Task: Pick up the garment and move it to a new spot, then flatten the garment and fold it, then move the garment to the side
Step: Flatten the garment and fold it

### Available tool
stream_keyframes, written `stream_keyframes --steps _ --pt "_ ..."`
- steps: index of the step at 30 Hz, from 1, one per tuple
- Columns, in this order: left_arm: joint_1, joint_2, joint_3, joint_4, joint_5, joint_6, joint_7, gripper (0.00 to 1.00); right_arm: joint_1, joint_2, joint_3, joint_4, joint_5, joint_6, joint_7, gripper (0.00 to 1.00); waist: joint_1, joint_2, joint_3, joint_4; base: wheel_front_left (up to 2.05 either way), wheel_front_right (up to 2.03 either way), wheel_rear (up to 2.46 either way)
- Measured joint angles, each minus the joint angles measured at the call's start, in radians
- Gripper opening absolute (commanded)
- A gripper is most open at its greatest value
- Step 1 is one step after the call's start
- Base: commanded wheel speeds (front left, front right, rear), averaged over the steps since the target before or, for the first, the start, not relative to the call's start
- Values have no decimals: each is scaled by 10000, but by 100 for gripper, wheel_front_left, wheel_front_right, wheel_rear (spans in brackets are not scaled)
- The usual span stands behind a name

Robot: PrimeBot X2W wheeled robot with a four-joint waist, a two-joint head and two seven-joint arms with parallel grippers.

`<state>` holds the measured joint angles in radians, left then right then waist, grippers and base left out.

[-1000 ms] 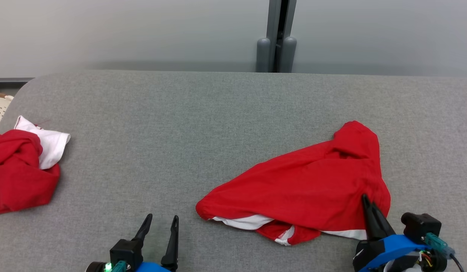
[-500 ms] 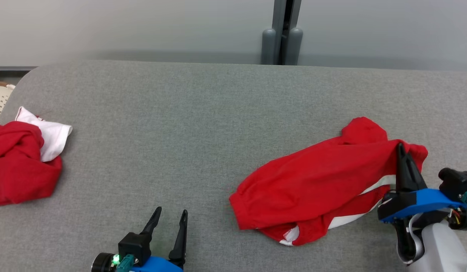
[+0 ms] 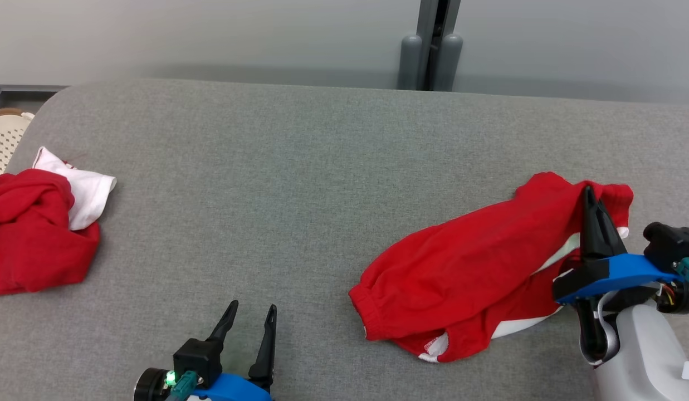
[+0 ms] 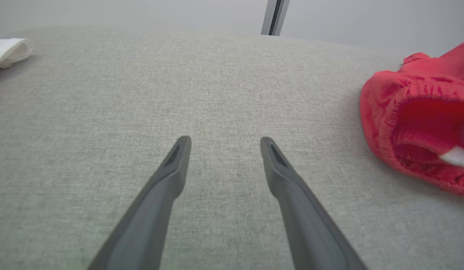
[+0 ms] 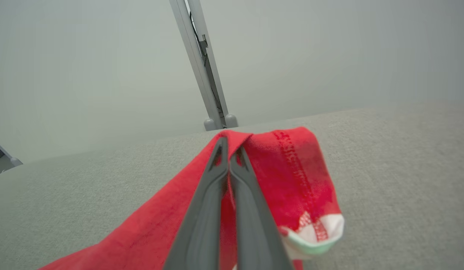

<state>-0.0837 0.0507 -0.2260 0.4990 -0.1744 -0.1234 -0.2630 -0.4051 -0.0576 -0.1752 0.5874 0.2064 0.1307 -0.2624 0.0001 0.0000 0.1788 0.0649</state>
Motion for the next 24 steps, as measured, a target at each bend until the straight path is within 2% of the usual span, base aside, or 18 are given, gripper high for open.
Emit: stream_keyframes --steps 4,12,18,22,24 --pt "19 0 10 -35 8 0 2 100 33 19 562 -849 362 0 2 0 0 0 -195 -177 0 0 0" --pt "259 -2 -19 31 -6 2 0 100 49 52 2715 -2569 1645 0 0 0 0 0 -773 -468 0 0 0" --pt "500 -2 -44 94 -111 6 0 100 -290 61 4730 -3243 3678 -2 0 0 -1 0 -1211 -377 0 0 0" --pt "671 0 -17 113 -111 8 0 100 -1021 71 5664 -3850 4510 0 0 0 -1 0 -1386 -265 0 0 0" --pt "730 -4 -12 130 -107 8 2 100 -1430 75 5814 -4086 4943 -2 0 0 -1 0 -1478 -203 0 0 0"
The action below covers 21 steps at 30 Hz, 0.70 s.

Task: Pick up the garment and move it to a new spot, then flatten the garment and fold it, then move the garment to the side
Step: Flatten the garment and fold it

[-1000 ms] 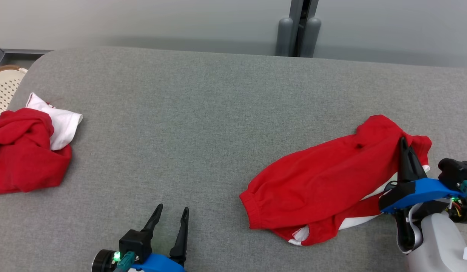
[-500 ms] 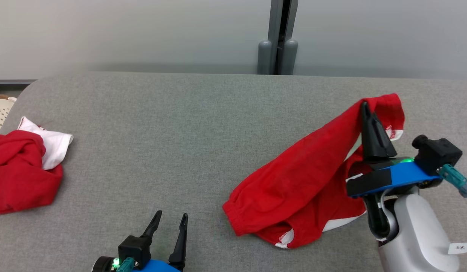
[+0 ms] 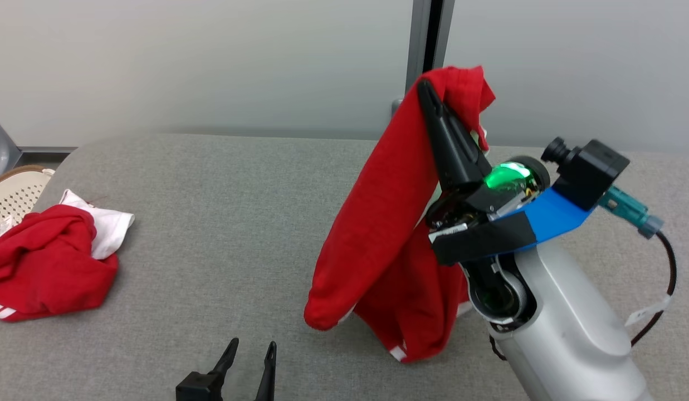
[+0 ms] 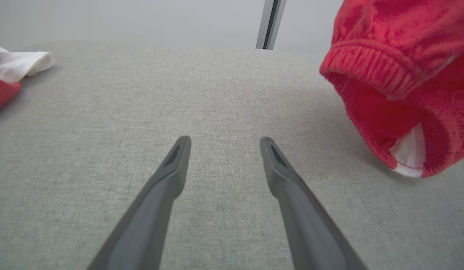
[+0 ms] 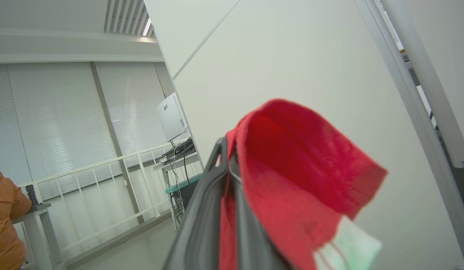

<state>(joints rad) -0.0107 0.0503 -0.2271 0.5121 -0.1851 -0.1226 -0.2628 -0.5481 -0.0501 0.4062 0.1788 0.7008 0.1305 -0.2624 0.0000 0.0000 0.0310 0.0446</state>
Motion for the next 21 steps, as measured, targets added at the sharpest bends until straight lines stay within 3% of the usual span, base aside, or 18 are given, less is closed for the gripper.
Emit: stream_keyframes --steps 7,21 --pt "219 2 -86 117 -117 61 0 100 -1244 -2 422 -604 1532 0 0 0 0 0 -293 308 0 0 0" --pt "443 2 270 -17 -332 280 -2 100 -1249 0 842 -1404 2192 0 -2 0 0 0 -458 -256 0 0 0"
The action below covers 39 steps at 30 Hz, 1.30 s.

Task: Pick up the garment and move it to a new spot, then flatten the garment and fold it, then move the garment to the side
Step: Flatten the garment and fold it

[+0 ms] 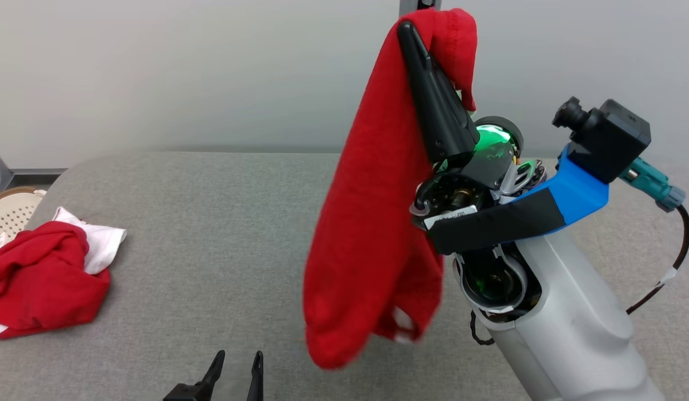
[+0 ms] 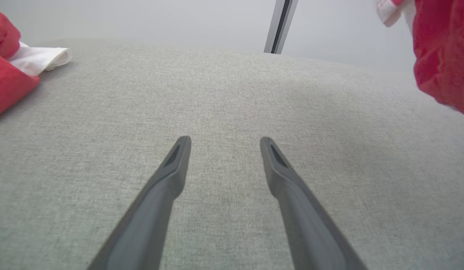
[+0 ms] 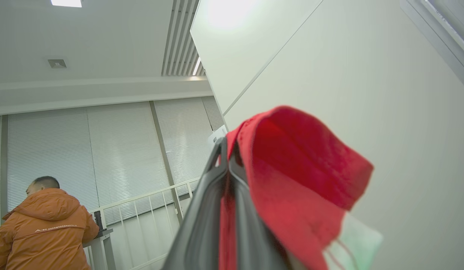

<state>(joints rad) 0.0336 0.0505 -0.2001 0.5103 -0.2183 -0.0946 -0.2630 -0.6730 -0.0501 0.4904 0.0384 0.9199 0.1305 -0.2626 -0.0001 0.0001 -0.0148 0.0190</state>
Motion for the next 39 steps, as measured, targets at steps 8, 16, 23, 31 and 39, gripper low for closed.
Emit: stream_keyframes --steps 8,16,23,31,39 --pt "-353 -4 -385 -44 -54 -52 0 100 207 -8 -167 1427 -410 0 50 0 0 0 307 194 0 0 0" --pt "-666 0 -838 58 -146 -92 2 100 -650 6 278 4602 -1894 0 207 100 1 0 860 1148 0 0 0" --pt "-730 2 -700 73 -105 -86 2 100 -881 10 715 6178 -2451 2 44 100 1 0 1283 1491 0 0 0" --pt "-818 -2 -681 19 -123 -75 2 100 132 6 50 6117 -3411 2 4 100 1 0 1282 878 0 0 0" --pt "-823 -2 -600 -13 -140 -75 0 100 2545 -6 -589 6307 -5087 2 4 100 1 0 1161 584 0 0 0"
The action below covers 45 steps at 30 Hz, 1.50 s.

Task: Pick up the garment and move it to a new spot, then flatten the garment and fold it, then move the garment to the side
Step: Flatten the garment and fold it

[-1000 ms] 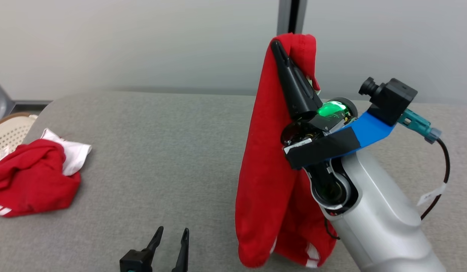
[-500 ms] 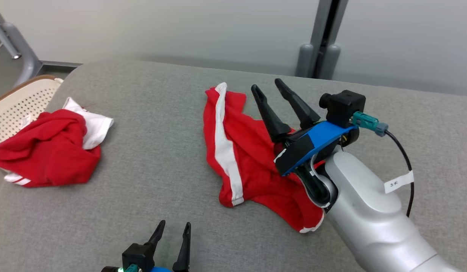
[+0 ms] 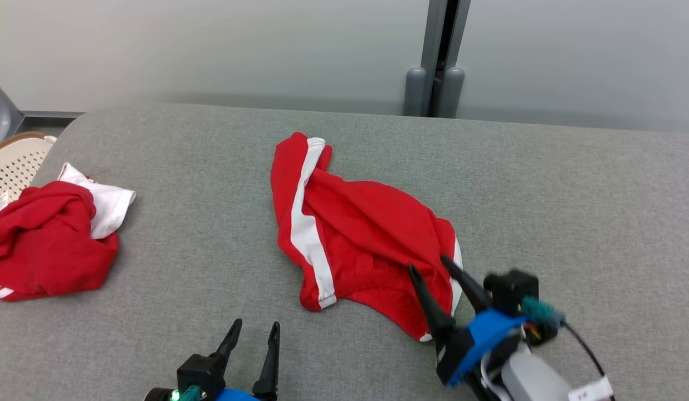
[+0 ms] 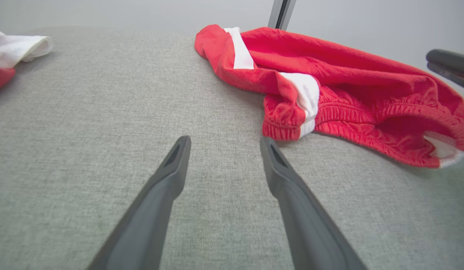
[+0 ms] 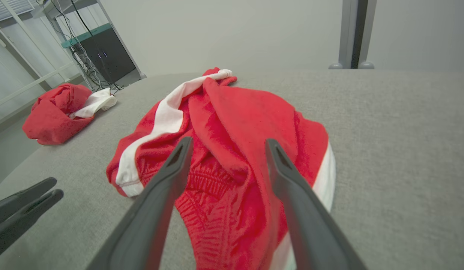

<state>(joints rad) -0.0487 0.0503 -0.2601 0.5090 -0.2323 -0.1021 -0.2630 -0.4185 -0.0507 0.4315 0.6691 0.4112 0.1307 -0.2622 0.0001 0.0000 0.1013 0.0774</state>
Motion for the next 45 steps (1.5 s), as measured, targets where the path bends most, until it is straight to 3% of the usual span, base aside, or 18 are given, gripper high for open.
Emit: stream_keyframes --steps 9,14,21,28,36,40,45 --pt "74 -2 151 13 96 -21 0 100 1743 -2 242 -552 -1116 0 -2 100 0 0 -15 -61 0 0 0" --pt "53 4 23 13 94 -42 2 100 1750 13 901 -1166 -1459 0 -2 100 0 0 62 120 0 0 0" --pt "-5 4 -46 -8 65 -40 0 100 1122 25 1306 -832 -1776 0 -4 100 0 0 260 539 0 0 0" --pt "7 4 12 -38 36 -29 0 100 1230 13 63 -138 -3344 0 -2 100 0 0 371 684 0 0 0" --pt "17 4 67 -96 19 -13 0 100 2697 -8 -1808 -1425 -5179 0 -2 100 0 0 343 381 0 0 0" --pt "-8 2 -4 -98 2 -15 0 100 3138 -4 -1868 -1613 -5425 0 -2 100 0 0 357 273 0 0 0" --pt "-126 2 -36 -90 12 -31 0 100 3102 2 -1578 -1243 -4926 2 -2 100 0 0 384 260 0 0 0"
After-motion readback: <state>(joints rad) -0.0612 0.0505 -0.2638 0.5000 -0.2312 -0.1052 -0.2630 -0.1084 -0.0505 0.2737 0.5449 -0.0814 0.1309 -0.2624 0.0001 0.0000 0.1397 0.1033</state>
